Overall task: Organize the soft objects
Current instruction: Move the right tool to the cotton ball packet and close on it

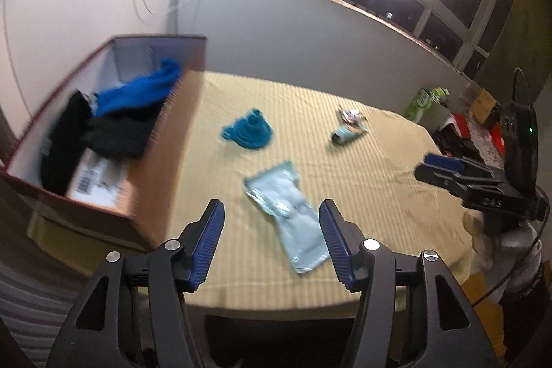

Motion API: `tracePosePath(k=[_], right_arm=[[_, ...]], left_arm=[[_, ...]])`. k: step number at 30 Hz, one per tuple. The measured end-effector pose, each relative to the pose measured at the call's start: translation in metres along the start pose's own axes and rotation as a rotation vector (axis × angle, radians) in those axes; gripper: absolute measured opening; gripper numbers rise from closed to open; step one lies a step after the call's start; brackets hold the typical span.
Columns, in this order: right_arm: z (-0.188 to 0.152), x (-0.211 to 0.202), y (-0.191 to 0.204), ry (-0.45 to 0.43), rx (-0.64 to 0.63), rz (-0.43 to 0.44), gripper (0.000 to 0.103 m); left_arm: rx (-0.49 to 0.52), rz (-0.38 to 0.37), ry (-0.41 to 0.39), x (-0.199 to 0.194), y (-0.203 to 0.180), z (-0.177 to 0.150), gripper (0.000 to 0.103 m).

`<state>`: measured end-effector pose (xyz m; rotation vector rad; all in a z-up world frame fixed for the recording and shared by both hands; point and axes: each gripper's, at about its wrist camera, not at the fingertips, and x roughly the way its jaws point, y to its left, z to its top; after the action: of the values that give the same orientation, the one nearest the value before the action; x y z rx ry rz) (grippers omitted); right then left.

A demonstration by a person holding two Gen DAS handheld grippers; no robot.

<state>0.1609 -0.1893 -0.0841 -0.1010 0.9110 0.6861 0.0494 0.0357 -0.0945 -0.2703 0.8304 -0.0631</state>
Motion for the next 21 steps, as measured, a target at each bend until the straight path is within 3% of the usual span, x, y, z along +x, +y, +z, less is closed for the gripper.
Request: tracePosePath(k=[13, 21], right_arm=[[0.026, 0.04, -0.004, 0.046, -0.052, 0.088, 0.066], [0.016, 0.071, 0.035, 0.118, -0.093, 0.156, 0.066]], left_arm=[[-0.08, 0.016, 0.07, 0.041, -0.01, -0.012, 0.062], [-0.062, 0.06, 0.051, 0.032, 0.004, -0.007, 0.062]])
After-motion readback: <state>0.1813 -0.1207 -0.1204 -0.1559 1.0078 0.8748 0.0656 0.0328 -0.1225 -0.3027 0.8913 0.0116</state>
